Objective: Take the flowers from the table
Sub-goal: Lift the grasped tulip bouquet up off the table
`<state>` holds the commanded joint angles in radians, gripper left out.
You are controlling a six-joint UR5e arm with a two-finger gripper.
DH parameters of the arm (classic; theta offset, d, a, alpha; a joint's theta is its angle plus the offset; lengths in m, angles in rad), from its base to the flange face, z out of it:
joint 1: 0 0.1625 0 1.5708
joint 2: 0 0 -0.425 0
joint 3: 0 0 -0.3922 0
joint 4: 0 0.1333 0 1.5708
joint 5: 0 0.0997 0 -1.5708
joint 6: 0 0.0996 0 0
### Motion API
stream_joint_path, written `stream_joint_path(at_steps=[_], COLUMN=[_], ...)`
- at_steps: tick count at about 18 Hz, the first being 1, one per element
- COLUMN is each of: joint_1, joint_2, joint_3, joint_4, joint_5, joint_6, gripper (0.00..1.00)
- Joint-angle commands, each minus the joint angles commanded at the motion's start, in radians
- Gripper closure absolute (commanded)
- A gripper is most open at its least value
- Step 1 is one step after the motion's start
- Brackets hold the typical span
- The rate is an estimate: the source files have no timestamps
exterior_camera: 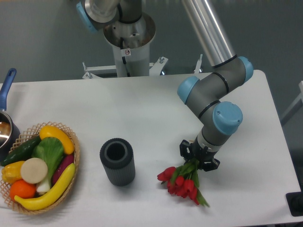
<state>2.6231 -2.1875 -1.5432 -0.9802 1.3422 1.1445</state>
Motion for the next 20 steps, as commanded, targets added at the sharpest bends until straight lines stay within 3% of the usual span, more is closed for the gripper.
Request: stream_joint_path(at_steps=[2,9,13,16,20], joint_1=[0.003,0.034,0.051,0.078,0.12], joint_2=[0.008,0.097,0.208,0.258,0.296], joint_3=[0.003,0.021,0.034,0.046,0.055], joint_4=[0.0,-0.002,-0.002,0.012,0.021], joint_5=[0.0,-0.008,-0.037,-0.161,-0.437], joint_6=[-0.009,-0.008,-0.028,-0.113,-0.184], gripper=[0.72,0.72,0.72,0.72,0.72])
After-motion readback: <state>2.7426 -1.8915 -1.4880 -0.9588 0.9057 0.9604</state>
